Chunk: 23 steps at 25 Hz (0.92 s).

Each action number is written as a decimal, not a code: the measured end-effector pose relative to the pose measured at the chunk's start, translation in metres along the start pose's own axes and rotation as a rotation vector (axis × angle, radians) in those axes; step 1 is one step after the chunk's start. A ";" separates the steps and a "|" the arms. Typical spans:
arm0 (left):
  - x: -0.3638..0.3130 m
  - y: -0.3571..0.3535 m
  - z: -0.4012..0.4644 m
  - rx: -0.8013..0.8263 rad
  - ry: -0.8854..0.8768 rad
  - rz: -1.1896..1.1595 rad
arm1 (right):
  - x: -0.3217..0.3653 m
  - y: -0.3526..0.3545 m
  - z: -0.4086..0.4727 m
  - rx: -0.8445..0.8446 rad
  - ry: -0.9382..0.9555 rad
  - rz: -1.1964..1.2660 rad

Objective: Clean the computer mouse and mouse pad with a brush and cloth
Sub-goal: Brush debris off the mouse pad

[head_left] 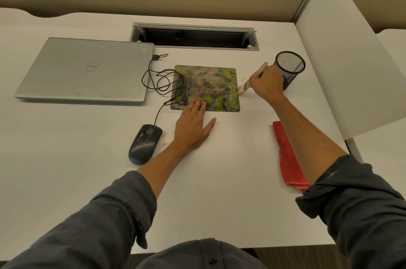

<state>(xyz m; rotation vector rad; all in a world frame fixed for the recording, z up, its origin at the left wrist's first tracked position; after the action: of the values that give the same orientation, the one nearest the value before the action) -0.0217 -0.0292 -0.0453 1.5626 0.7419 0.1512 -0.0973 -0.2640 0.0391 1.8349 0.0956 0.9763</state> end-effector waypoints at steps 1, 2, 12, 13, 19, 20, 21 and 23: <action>0.000 0.000 0.000 0.005 -0.001 -0.004 | -0.001 -0.001 -0.003 0.001 0.002 -0.007; 0.000 0.001 0.000 0.008 -0.001 -0.009 | 0.000 0.000 -0.007 -0.007 0.010 -0.017; 0.000 0.010 -0.020 0.032 -0.050 -0.069 | 0.018 -0.001 -0.082 -0.150 0.182 0.324; -0.001 0.013 -0.026 0.004 -0.067 -0.077 | 0.015 -0.007 -0.091 -0.114 0.164 0.423; -0.025 0.039 -0.047 -0.157 -0.207 -0.084 | 0.011 -0.038 -0.131 0.047 0.124 0.614; -0.029 0.043 -0.047 -0.162 -0.231 -0.089 | 0.013 -0.040 -0.134 0.067 0.137 0.625; -0.034 0.047 -0.047 -0.175 -0.258 -0.095 | 0.014 -0.040 -0.136 0.085 0.145 0.636; -0.041 0.055 -0.044 -0.217 -0.321 -0.084 | 0.014 -0.036 -0.136 0.120 0.166 0.643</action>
<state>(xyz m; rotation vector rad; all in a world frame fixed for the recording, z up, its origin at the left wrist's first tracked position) -0.0564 -0.0116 0.0262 1.3065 0.5176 -0.0789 -0.1650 -0.1395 0.0404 1.9285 -0.3650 1.5944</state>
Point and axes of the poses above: each hand's wrist, its own z-axis towards the middle knuckle, its own y-axis out of the back of the hand, x = y × z, the point moved 6 cm from there along z, towards the middle knuckle, and after that the axes turned 13 degrees about x, right-handed, at the moved point
